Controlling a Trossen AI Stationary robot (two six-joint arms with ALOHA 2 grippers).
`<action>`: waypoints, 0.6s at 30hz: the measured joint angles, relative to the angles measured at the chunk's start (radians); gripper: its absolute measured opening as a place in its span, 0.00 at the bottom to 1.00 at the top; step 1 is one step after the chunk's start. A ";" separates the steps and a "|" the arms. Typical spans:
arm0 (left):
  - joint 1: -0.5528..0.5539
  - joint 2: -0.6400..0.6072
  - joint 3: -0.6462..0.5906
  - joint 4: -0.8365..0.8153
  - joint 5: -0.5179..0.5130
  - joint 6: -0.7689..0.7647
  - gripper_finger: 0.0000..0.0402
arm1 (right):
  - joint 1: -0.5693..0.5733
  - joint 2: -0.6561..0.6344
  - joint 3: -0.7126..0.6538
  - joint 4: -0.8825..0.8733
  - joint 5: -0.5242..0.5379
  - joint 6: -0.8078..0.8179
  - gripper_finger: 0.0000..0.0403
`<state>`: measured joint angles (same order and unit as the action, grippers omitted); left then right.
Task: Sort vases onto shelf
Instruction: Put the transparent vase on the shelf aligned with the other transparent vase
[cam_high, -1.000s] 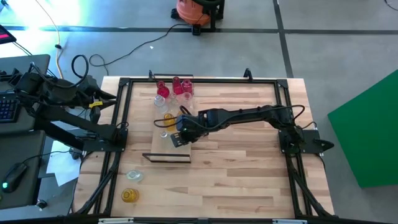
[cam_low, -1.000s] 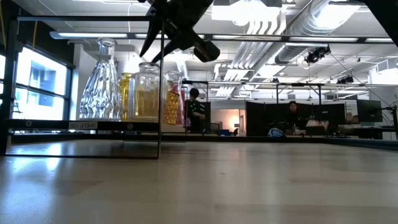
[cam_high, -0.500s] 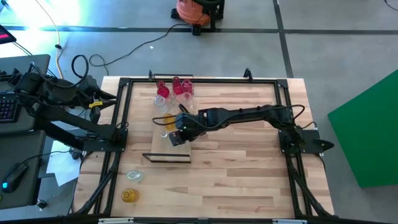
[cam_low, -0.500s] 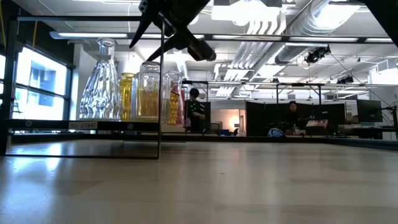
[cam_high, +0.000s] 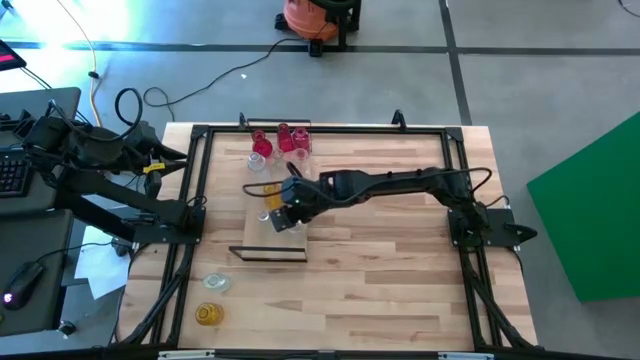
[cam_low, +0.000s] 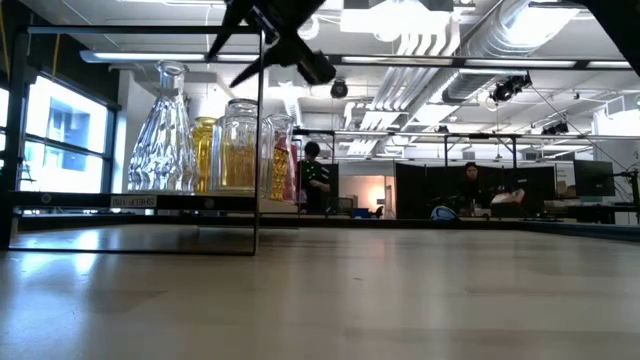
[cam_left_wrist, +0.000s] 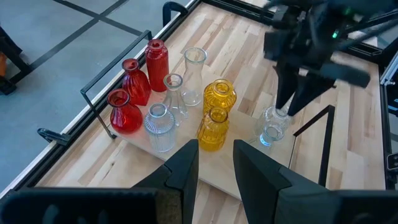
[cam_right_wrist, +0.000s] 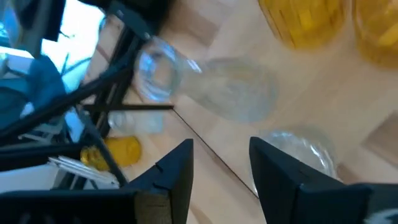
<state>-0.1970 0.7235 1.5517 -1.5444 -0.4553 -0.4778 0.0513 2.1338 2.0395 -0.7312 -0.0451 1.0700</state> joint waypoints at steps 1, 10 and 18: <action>0.000 0.000 0.000 0.000 0.000 0.000 0.22 | 0.001 0.000 0.025 -0.026 0.015 -0.008 0.34; 0.000 0.000 0.000 -0.001 0.000 0.000 0.22 | 0.052 -0.005 0.226 -0.343 0.097 -0.052 0.23; 0.000 0.000 0.000 -0.001 0.000 0.010 0.22 | 0.112 -0.003 0.140 -0.302 0.094 0.052 0.04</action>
<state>-0.1973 0.7235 1.5517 -1.5452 -0.4556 -0.4683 0.1636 2.1311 2.1793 -1.0334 0.0485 1.1217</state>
